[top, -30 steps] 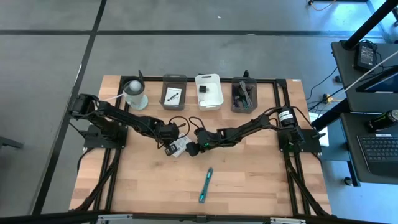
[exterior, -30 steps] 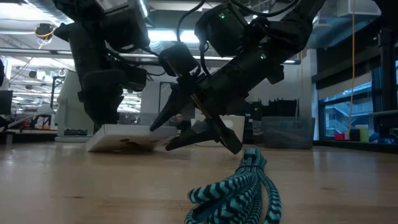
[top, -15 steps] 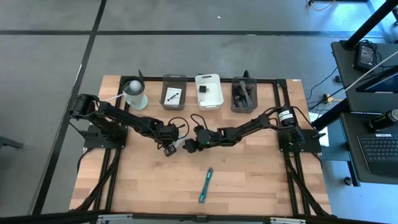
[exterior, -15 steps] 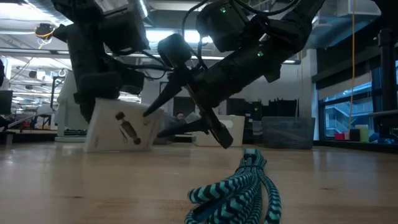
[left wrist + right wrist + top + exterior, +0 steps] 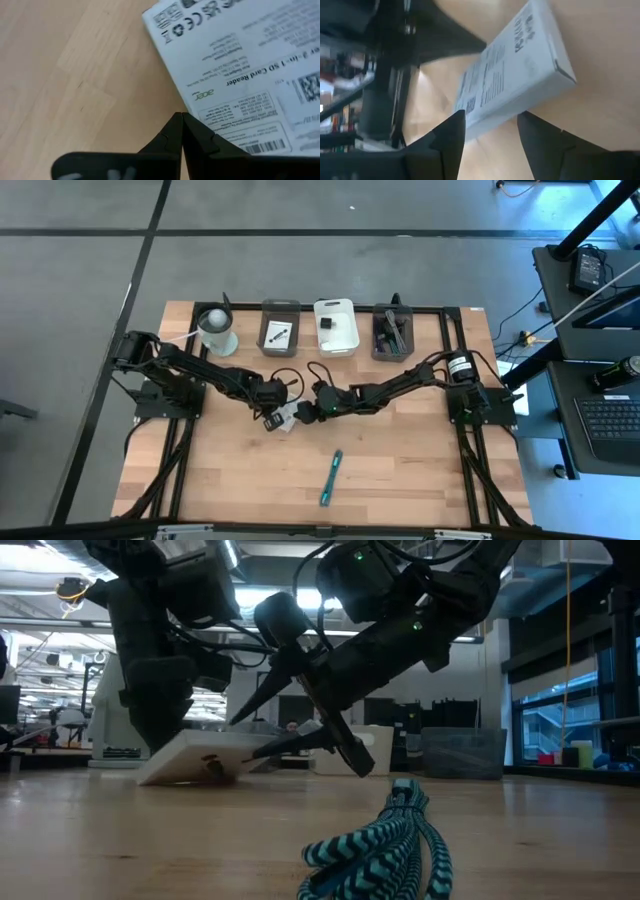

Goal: Pick and place items into bin
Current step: Put the card reader box into the left black bin

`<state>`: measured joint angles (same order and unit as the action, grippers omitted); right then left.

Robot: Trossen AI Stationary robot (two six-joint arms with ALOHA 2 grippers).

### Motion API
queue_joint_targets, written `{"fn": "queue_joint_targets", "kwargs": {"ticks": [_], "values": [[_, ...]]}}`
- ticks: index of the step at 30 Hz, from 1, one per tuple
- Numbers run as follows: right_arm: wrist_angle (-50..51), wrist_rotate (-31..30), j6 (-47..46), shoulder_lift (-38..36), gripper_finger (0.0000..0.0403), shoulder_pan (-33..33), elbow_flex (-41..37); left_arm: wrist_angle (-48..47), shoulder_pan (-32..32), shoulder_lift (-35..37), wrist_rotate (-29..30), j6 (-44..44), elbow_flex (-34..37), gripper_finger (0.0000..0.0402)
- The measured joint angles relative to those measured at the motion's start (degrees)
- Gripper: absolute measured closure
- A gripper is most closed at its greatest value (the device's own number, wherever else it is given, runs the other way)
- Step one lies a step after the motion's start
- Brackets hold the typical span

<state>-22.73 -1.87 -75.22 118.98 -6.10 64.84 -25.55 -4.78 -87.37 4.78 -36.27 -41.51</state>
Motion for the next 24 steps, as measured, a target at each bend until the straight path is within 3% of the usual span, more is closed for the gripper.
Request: {"fn": "queue_joint_targets", "kwargs": {"ticks": [15, 19, 24], "values": [[1.81, -7.43, -4.25, 0.27, 0.0221, 0.59, 0.00, 4.00, -1.62, 0.11, 0.09, -1.76, -0.07, 0.0400], [1.25, -5.39, -5.01, 1.26, 0.0248, 0.76, -0.06, 5.80, -1.62, 0.11, 0.11, -2.05, -0.09, 0.0399], [0.94, -5.19, -3.39, 1.55, 0.0313, 0.72, 0.00, 6.15, -1.62, 0.11, 0.07, -2.10, -0.09, 0.0400]]}}
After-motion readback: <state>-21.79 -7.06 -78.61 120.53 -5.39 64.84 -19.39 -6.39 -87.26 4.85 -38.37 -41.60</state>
